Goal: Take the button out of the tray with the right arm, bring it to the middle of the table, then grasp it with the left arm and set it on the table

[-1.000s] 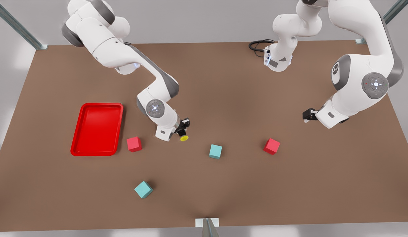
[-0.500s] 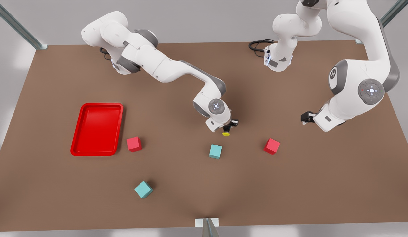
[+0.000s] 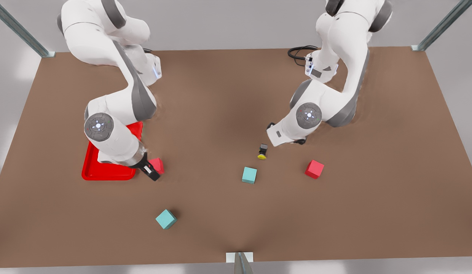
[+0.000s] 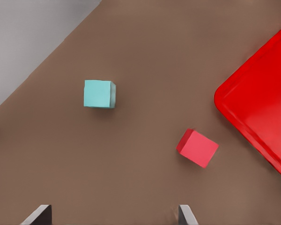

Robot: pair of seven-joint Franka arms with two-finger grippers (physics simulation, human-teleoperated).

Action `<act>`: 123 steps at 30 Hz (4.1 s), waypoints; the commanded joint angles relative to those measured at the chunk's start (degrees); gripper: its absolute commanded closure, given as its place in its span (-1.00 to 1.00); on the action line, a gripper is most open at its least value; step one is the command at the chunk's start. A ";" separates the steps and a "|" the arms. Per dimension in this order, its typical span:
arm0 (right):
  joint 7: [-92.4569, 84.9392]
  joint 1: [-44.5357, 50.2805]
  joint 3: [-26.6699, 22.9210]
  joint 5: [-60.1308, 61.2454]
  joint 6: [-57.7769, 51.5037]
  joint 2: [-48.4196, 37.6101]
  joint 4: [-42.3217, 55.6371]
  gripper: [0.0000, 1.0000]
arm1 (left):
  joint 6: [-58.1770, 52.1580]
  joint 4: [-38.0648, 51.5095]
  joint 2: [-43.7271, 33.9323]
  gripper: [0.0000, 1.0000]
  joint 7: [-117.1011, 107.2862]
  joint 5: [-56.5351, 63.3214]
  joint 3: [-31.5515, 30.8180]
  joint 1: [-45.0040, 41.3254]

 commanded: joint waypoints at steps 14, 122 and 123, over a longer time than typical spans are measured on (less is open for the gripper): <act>-52.04 -9.63 -0.88 -6.42 -18.15 -4.99 2.61 -1.00 | 36.29 -16.44 7.81 -1.00 -12.03 9.39 0.52 -3.71; -53.18 -12.17 -0.09 -4.83 -24.74 -4.55 5.95 -1.00 | -6.77 -6.25 26.18 0.10 -163.73 78.47 2.80 -13.81; -53.35 -12.44 -0.09 -5.01 -24.74 -4.55 6.04 -1.00 | -6.86 -6.51 26.18 0.10 -162.51 78.99 2.80 -13.73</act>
